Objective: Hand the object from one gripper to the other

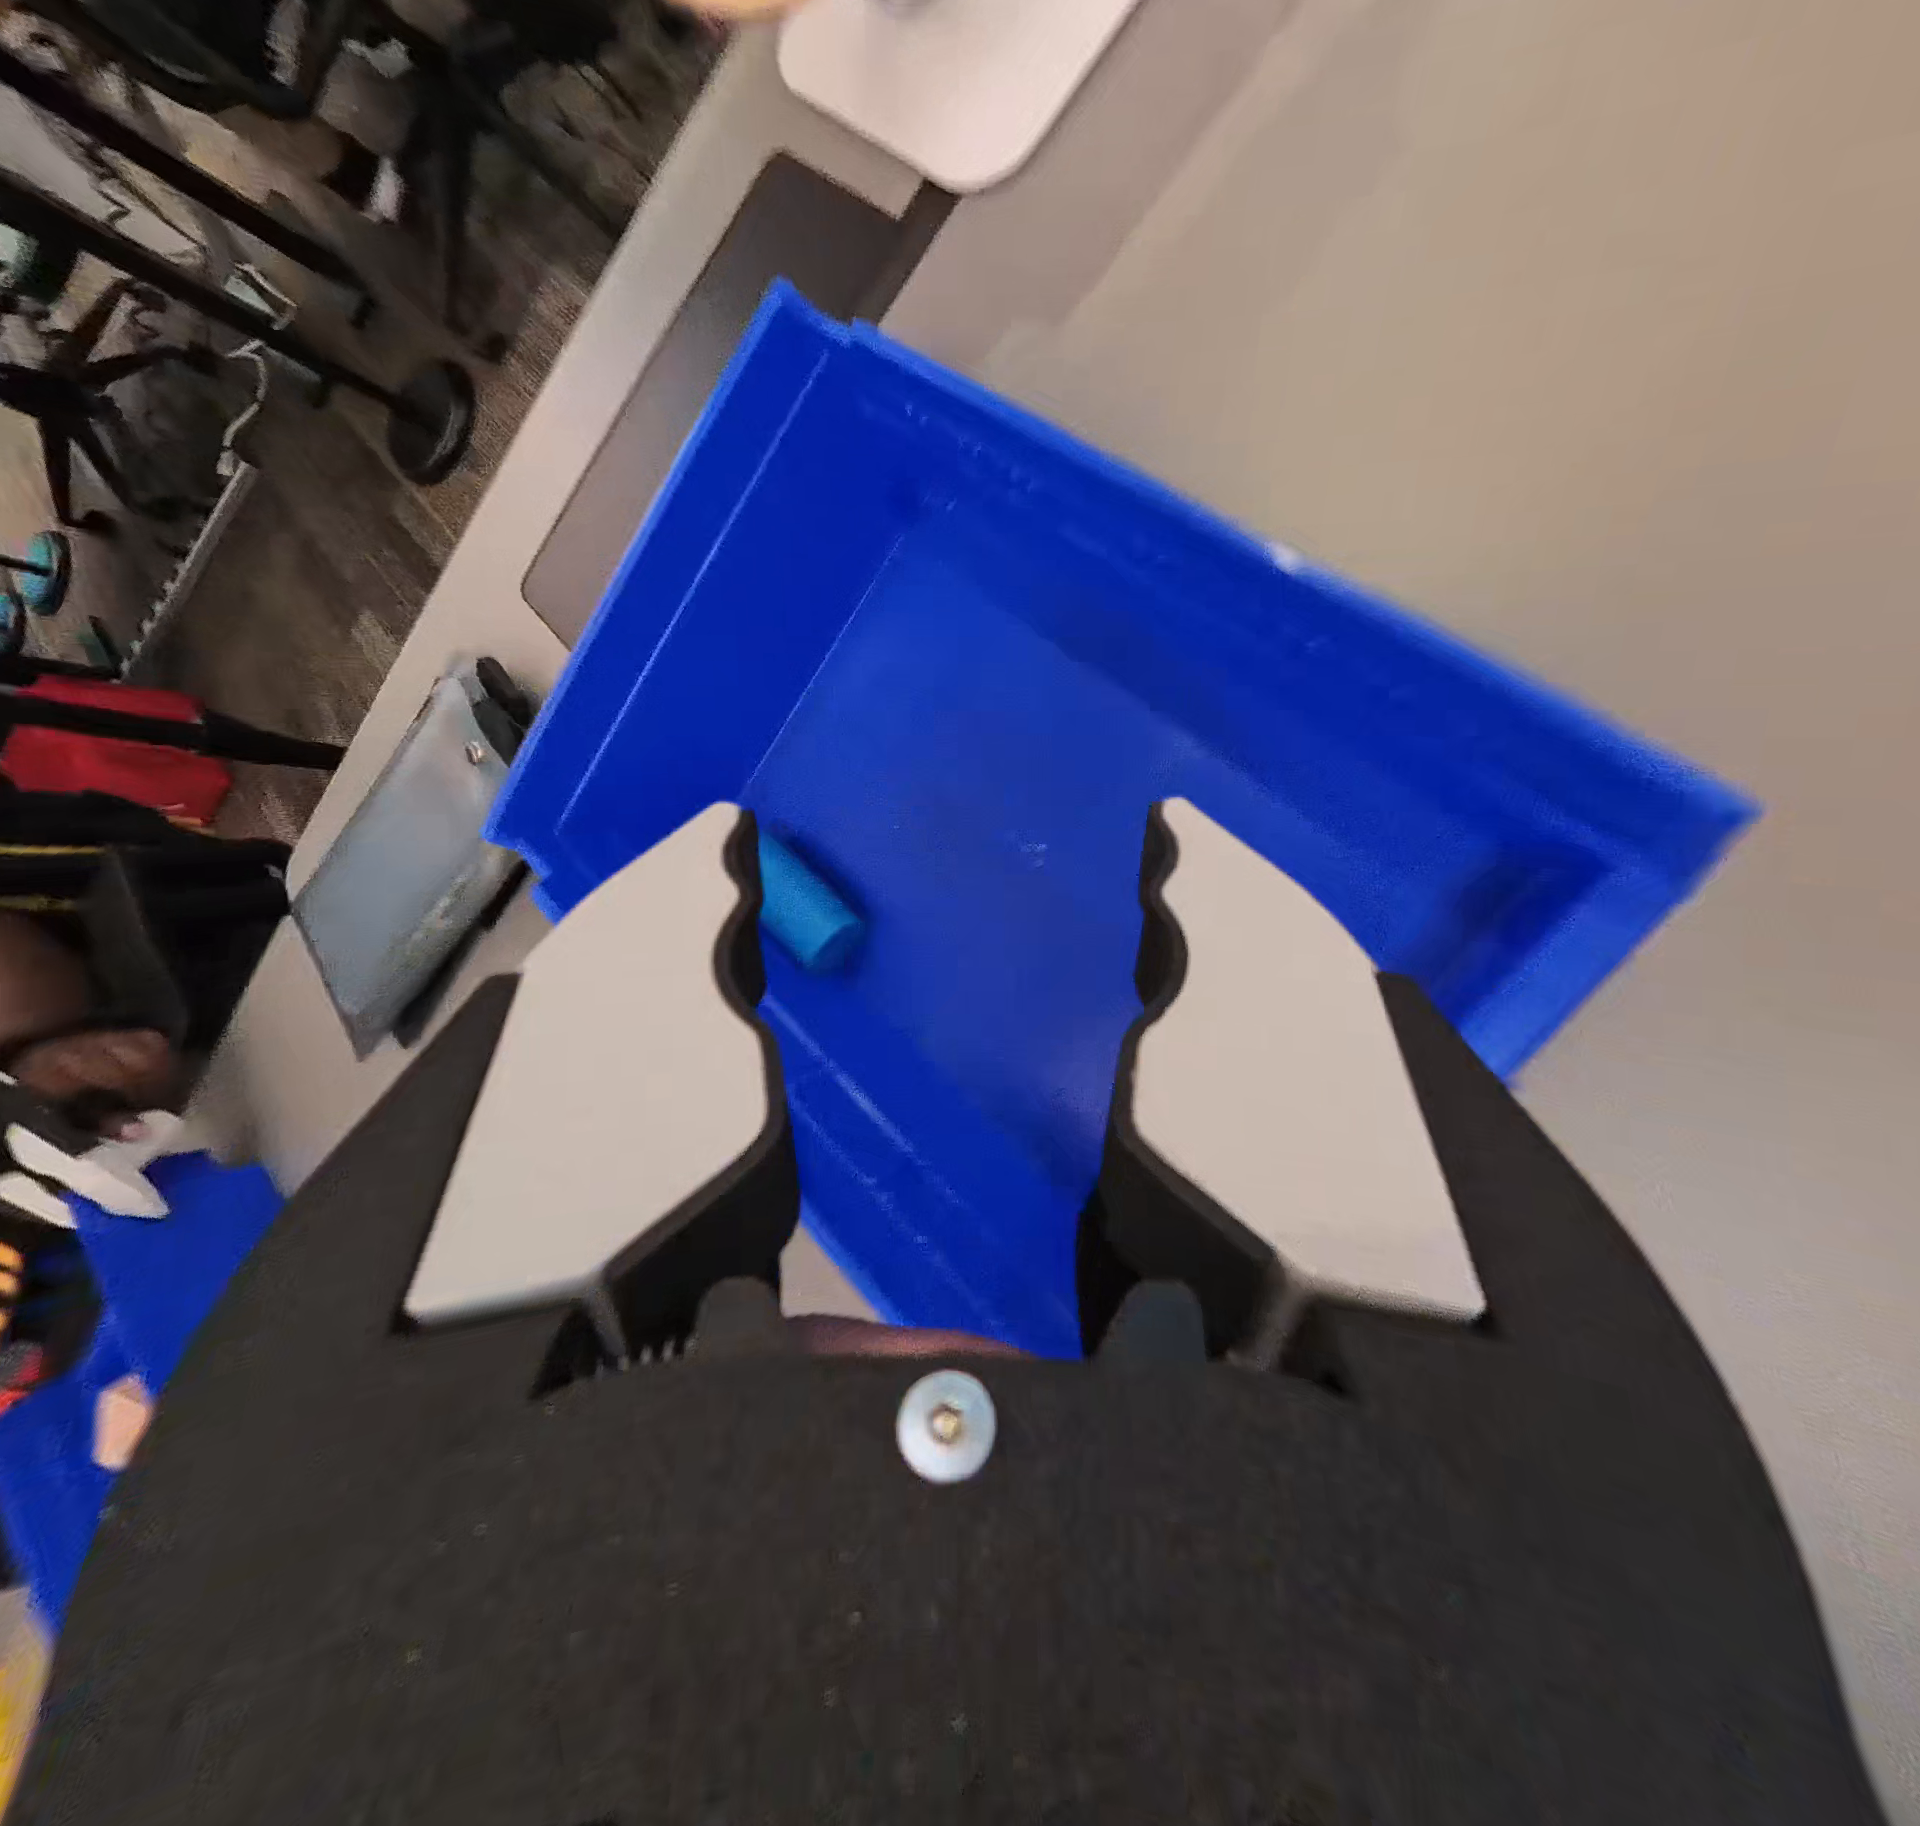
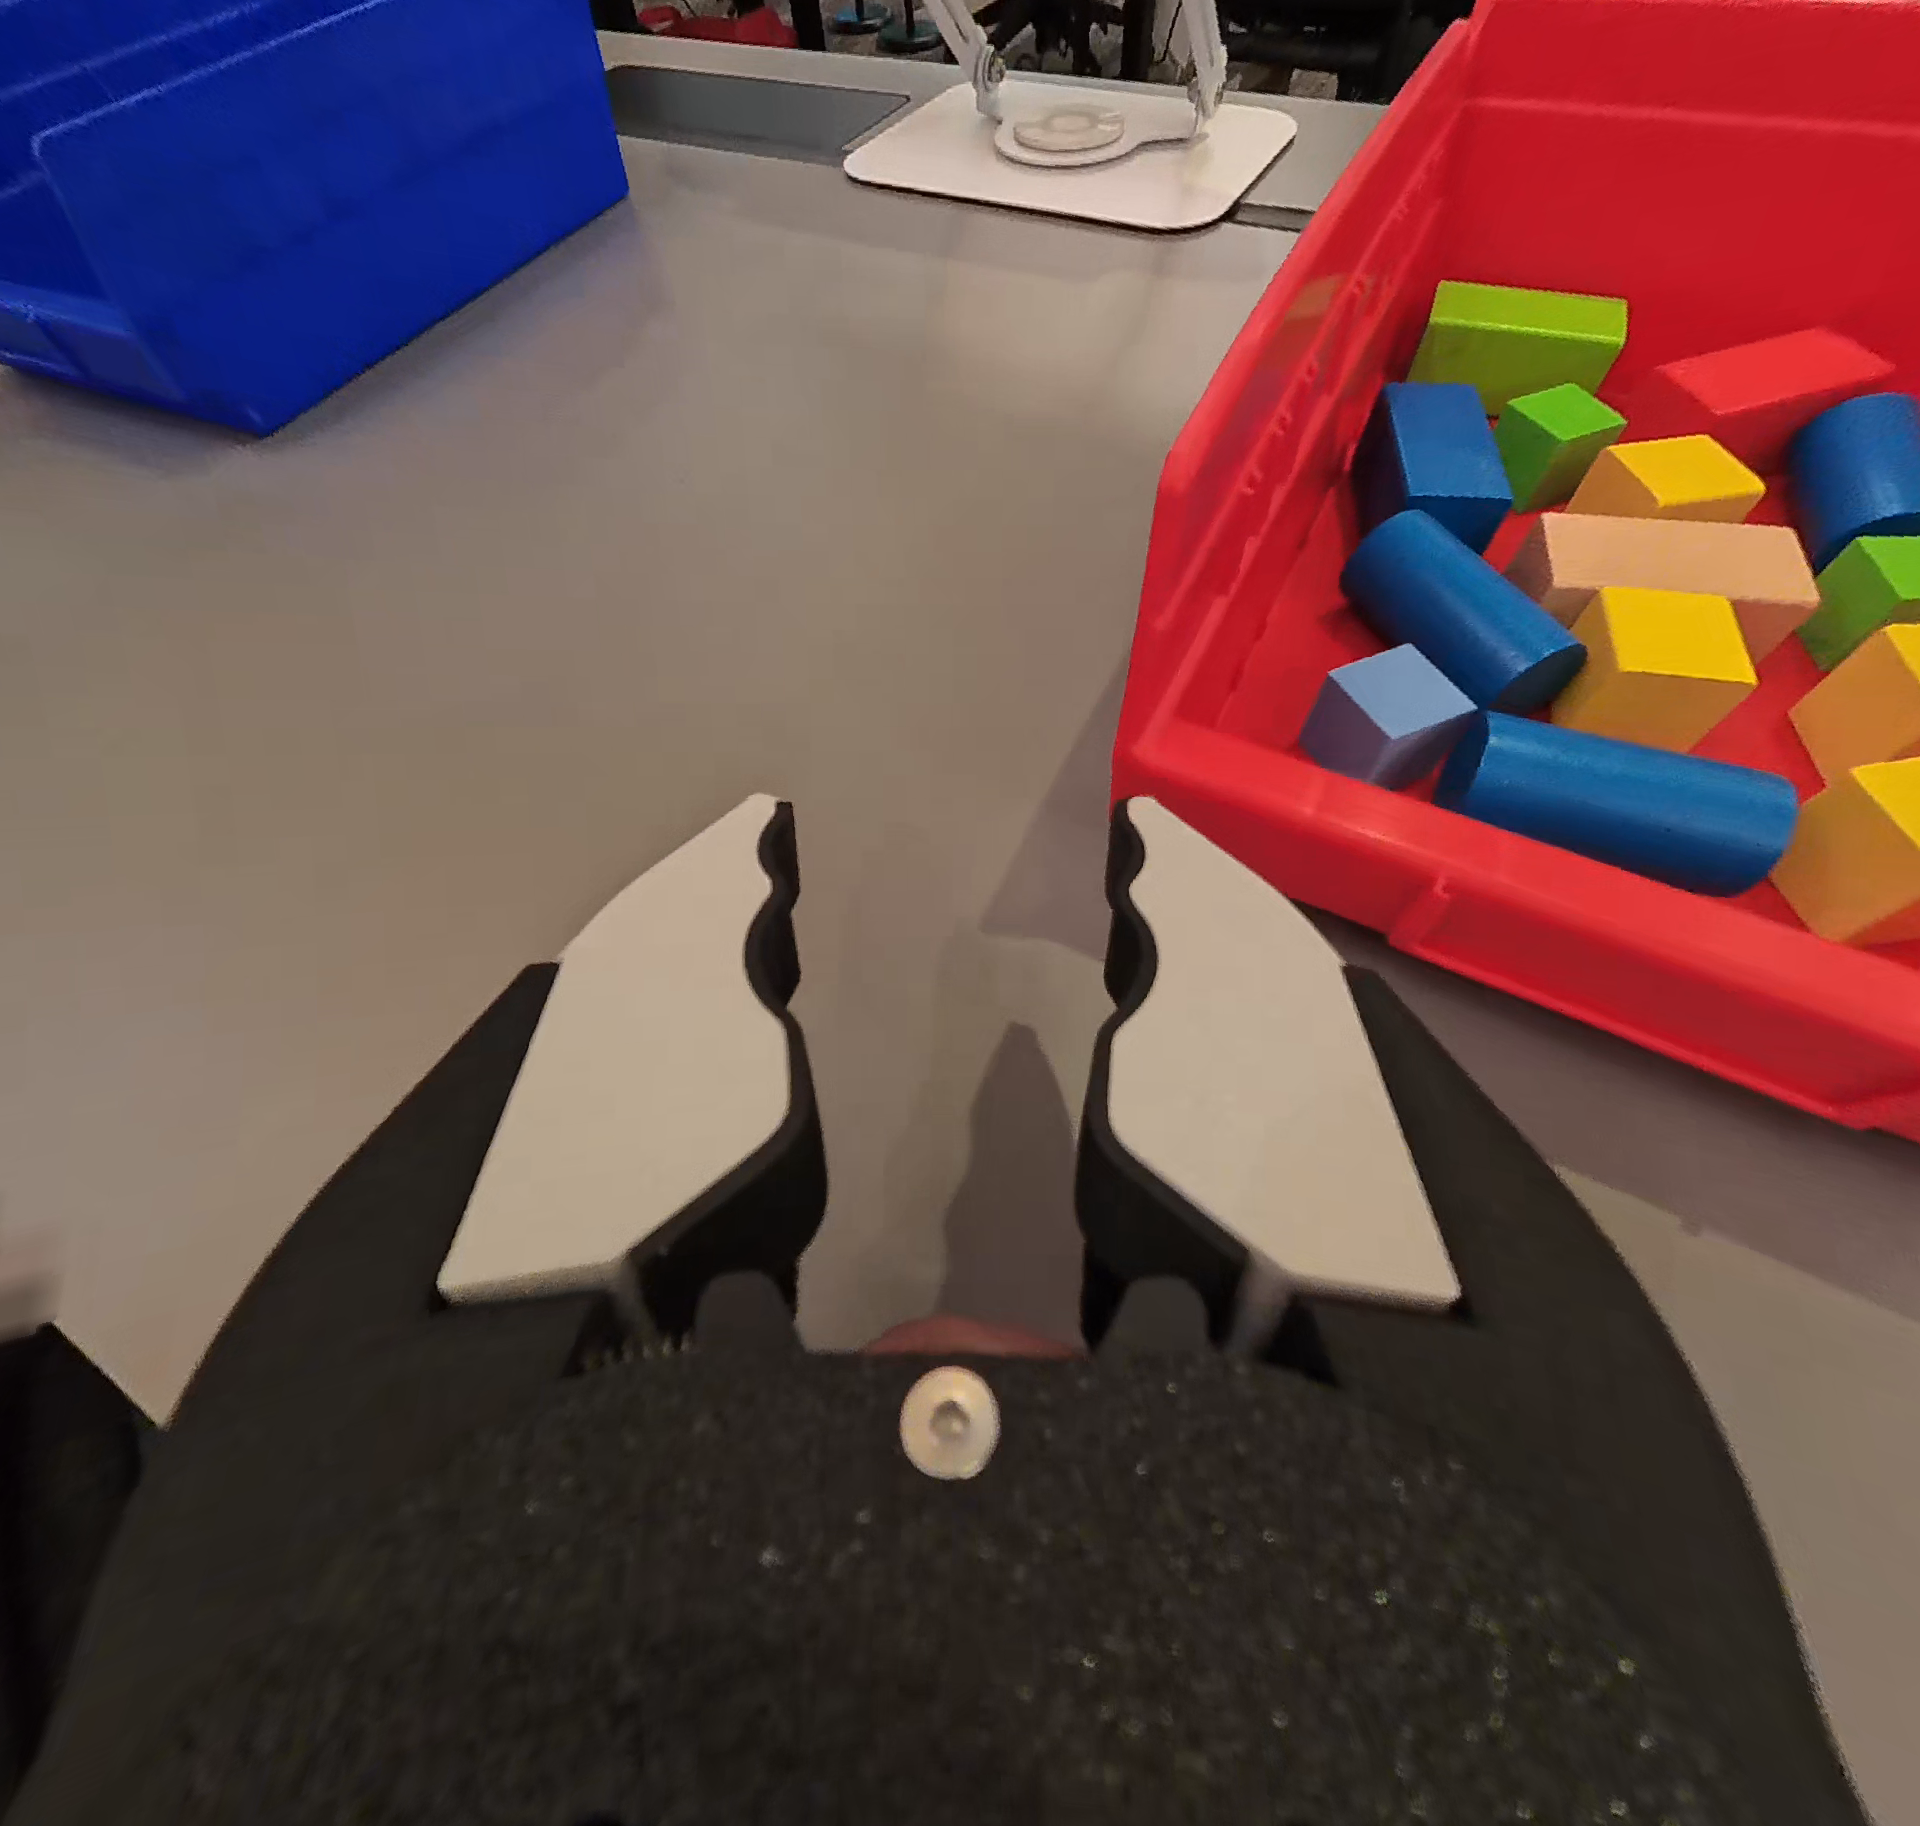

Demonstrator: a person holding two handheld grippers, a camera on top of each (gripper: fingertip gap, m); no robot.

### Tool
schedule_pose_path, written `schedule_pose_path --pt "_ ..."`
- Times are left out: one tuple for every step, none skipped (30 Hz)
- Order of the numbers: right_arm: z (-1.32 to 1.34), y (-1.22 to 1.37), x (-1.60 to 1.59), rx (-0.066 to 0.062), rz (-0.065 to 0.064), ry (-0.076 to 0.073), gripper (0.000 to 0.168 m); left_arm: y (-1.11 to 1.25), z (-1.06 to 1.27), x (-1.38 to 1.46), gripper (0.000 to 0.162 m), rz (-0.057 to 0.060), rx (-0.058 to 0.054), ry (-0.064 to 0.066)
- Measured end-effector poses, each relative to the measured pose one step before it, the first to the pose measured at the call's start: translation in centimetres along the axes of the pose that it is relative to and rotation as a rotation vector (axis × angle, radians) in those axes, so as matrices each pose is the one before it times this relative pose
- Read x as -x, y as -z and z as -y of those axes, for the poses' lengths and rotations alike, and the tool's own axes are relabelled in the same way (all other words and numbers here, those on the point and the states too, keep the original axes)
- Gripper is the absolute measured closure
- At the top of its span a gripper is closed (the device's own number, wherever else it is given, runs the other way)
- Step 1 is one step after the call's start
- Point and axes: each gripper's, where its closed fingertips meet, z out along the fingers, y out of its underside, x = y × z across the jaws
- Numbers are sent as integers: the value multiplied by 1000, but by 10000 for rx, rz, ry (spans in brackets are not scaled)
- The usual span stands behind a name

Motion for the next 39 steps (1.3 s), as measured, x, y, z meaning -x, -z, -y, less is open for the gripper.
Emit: schedule_pose_path --pt "-36 -39 -26 33 2 29 111 -1101 -662 925 90 -217 564 -488" --pt "-55 -41 -29 31 -1 30 111 -1108 -804 772 89 -181 633 -591" --pt "-110 -34 -19 39 1 25 112 -1129 -794 607 88 -160 599 -646" --pt "-169 -27 -2 63 21 21 112 -1152 -772 443 89 -148 539 -666" --pt "-166 -44 -6 69 10 12 113 -1190 -757 321 89 -156 525 -639" --pt "-163 -44 -37 66 -7 12 113 -1237 -697 249 89 -157 487 -539" --pt "-148 -39 -31 59 -17 4 113 -1307 -601 270 89 -122 460 -463" --pt "-118 -21 16 54 5 -15 113 -1304 -544 361 87 -53 473 -474" --pt "-77 0 65 47 30 -33 113 -1201 -400 477 88 8 412 -445" --pt "-34 9 124 31 55 -49 112 -1105 -246 384 88 -89 329 -322" --pt "26 18 97 -3 38 -45 112 -998 -123 210 88 -254 299 -179" --pt "57 5 54 -6 6 -36 112 -863 -86 100 88 -344 298 -68" --pt "76 -16 34 11 5 -26 112 -733 -73 129 86 -312 300 -59" --pt "62 -21 31 18 15 -22 112 -599 -70 206 85 -223 269 -77" --pt "9 -50 23 8 16 -27 112 -504 -74 138 83 -209 226 -71" --pt "-103 -73 -38 24 2 -33 112 -421 -119 81 82 -203 201 -43" --pt "-241 -109 -65 87 3 -35 112 -351 -216 37 81 -177 235 -37" --pt "-309 -132 -108 121 2 -51 112 -258 -325 -17 80 -148 288 -66" --pt "-255 -132 -95 108 24 -101 112 -142 -325 -67 80 -124 239 -76" --pt "-151 -84 -4 101 102 -133 113 -83 -180 -33 80 -61 126 -72" --pt "-11 -48 16 41 119 -103 113 -90 -55 -27 80 -23 31 -44" --pt "16 -24 -3 4 81 -96 113 -144 -25 -58 80 2 11 -43" --pt "21 -17 6 -6 80 -90 113 -212 -57 -160 80 -27 51 -58" --pt "8 -7 20 -3 72 -75 114 -273 -67 -133 80 17 97 -72" --pt "16 -10 24 -2 59 -62 114 -309 -45 -111 80 48 134 -80" --pt "14 -21 47 -1 57 -46 114 -276 11 -153 79 19 138 -75" --pt "31 -43 58 5 61 -36 114 -208 78 -105 79 44 114 -93" --pt "22 -68 80 13 66 -29 114 -175 53 -17 79 78 111 -101" --pt "-5 -78 85 31 62 -11 114 -92 -17 -77 80 -9 133 -81" --pt "-51 -86 84 53 46 7 114 -33 -77 -42 82 -33 147 -42" --pt "-62 -67 80 60 33 26 113 -1 -118 -49 87 -32 182 15" --pt "-57 -39 84 42 23 37 113 73 -90 -237 91 -125 207 5" --pt "-14 -14 79 12 9 44 113 119 19 -417 91 -195 120 -17" --pt "-25 11 69 9 2 44 113 163 106 -385 91 -190 -7 -17" --pt "-34 12 41 14 -2 31 113 120 99 -198 91 -120 -44 37" --pt "-37 40 50 14 1 8 113 140 116 -49 91 -32 -102 58" --pt "-2 56 40 -4 4 -2 113 233 143 120 91 119 -182 31" --pt "24 84 35 -28 -4 -1 113 391 177 188 91 206 -262 46" --pt "40 94 21 -23 -8 0 113 559 198 97 92 161 -323 100"
